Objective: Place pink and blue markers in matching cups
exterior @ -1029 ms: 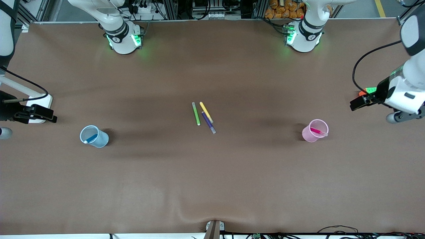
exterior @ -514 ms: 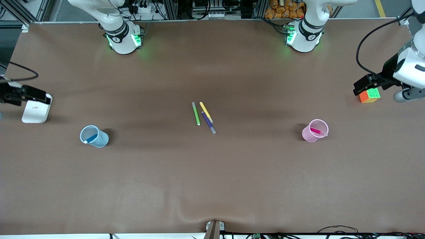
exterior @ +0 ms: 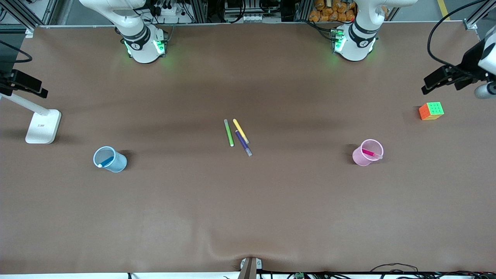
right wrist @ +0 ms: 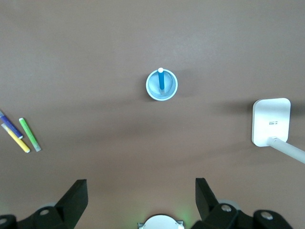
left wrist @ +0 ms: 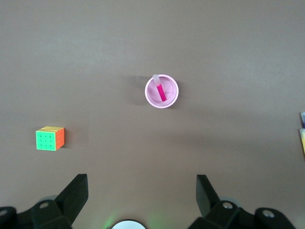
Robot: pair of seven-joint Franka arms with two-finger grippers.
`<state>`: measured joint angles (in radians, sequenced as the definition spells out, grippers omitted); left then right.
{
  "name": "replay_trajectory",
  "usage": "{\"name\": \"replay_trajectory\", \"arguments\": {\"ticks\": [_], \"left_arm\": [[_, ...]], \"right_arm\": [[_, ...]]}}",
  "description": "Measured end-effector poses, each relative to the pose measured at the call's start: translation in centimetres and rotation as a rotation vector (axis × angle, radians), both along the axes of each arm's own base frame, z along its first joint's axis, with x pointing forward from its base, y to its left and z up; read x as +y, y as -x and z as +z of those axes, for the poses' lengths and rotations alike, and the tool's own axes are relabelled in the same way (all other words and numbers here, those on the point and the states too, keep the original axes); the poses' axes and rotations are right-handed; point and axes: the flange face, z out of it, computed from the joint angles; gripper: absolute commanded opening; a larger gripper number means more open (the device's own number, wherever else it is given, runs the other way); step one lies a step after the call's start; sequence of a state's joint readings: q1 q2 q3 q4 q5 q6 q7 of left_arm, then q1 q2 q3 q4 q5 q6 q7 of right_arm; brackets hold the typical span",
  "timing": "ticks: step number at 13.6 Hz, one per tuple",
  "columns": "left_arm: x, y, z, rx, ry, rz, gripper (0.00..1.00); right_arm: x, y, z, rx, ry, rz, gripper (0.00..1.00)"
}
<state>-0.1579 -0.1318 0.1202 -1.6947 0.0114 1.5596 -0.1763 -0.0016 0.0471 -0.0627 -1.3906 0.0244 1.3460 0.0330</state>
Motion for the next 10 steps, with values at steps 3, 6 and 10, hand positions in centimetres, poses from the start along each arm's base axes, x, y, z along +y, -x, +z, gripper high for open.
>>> {"name": "replay_trajectory", "arguments": {"ticks": [3, 6, 10], "left_arm": [[0.3, 0.8, 0.4, -0.005, 0.004, 0.003, 1.0], [0.3, 0.8, 0.4, -0.006, 0.004, -0.002, 1.0], [-0.2, 0.7, 0.3, -0.005, 0.003, -0.012, 1.0]], "right_arm": [[-0.1, 1.9, -0.3, -0.023, -0.002, 0.001, 1.0], [0.3, 2.3, -1.0, -0.025, -0.005, 0.033, 1.0], [0.2, 2.1, -0.8, -0.04, 0.016, 0.04, 1.0]]}}
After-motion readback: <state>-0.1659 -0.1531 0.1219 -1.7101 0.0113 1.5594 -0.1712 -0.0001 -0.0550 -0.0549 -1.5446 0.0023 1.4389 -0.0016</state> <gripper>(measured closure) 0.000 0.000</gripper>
